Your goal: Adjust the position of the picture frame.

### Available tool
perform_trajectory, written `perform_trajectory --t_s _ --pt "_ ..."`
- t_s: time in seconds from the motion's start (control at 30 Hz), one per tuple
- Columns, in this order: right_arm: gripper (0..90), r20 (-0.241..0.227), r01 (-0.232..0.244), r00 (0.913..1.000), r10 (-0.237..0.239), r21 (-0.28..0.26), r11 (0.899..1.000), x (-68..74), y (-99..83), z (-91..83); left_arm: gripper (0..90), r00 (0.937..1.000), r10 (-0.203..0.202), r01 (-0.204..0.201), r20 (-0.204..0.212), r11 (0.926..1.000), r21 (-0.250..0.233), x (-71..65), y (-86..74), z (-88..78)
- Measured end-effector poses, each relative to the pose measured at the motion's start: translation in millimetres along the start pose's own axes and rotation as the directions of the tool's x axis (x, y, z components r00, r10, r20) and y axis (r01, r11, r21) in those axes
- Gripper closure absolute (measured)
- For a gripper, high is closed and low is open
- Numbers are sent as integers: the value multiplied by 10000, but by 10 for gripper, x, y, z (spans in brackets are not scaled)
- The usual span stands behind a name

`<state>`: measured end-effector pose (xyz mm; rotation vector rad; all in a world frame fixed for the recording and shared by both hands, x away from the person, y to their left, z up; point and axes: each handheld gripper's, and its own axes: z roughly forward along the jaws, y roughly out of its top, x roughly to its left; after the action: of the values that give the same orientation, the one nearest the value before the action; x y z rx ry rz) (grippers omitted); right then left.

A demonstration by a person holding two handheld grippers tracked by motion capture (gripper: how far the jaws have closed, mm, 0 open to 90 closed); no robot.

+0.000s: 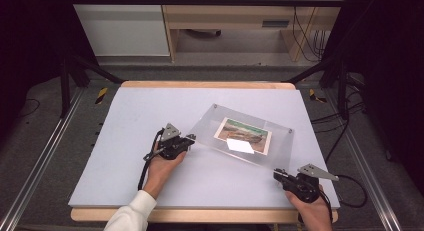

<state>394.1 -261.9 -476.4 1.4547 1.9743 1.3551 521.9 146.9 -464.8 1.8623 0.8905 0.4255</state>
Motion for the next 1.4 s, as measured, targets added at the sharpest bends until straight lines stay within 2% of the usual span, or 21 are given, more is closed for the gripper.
perform_trajectory --t_s 0.07,0.2,0.43,0.6,0.67,0.73,0.9,0.93,1.07,1.23,1.4 --pt "833 18 54 10000 -54 -361 9993 3 31 -28 840 10000 27 -28 36 10000 88 6 24 -6" --pt "835 131 164 9998 -158 -495 9986 6 53 -31 840 10000 -20 20 -17 10000 58 -2 55 -8" --pt "846 69 -127 9999 132 -611 9981 10 97 -53 833 10000 -17 17 -20 10000 46 -7 121 -18" --pt "848 4 -238 9997 239 -689 9973 5 119 -64 752 9998 -81 79 159 9999 84 -14 147 18" --pt "848 -3 -249 9997 250 -681 9974 4 119 -64 757 10000 1 -2 47 9999 137 -23 158 27" --pt "847 -41 -294 9996 292 -730 9969 -4 135 -74 838 10000 -4 5 -83 10000 79 -13 171 22" --pt "847 -80 -358 9993 353 -753 9965 -14 178 -93 846 9999 115 -116 -81 9999 -54 -23 203 1" --pt "847 -66 -264 9996 260 -768 9967 -17 196 -103 846 9995 313 -314 -73 9993 -186 -46 248 -28" --pt "842 -55 -125 9999 120 -928 9956 -36 271 -149 845 9995 304 -307 -73 9988 -376 -69 293 -65" --pt "832 -252 -11 9997 -16 -1063 9943 -64 427 -181 842 9996 133 -147 -244 9981 -600 -89 379 -176" --pt "823 -436 223 9987 -274 -1114 9935 -12 570 -140 840 9987 42 -82 -502 9968 -790 -40 425 -333"
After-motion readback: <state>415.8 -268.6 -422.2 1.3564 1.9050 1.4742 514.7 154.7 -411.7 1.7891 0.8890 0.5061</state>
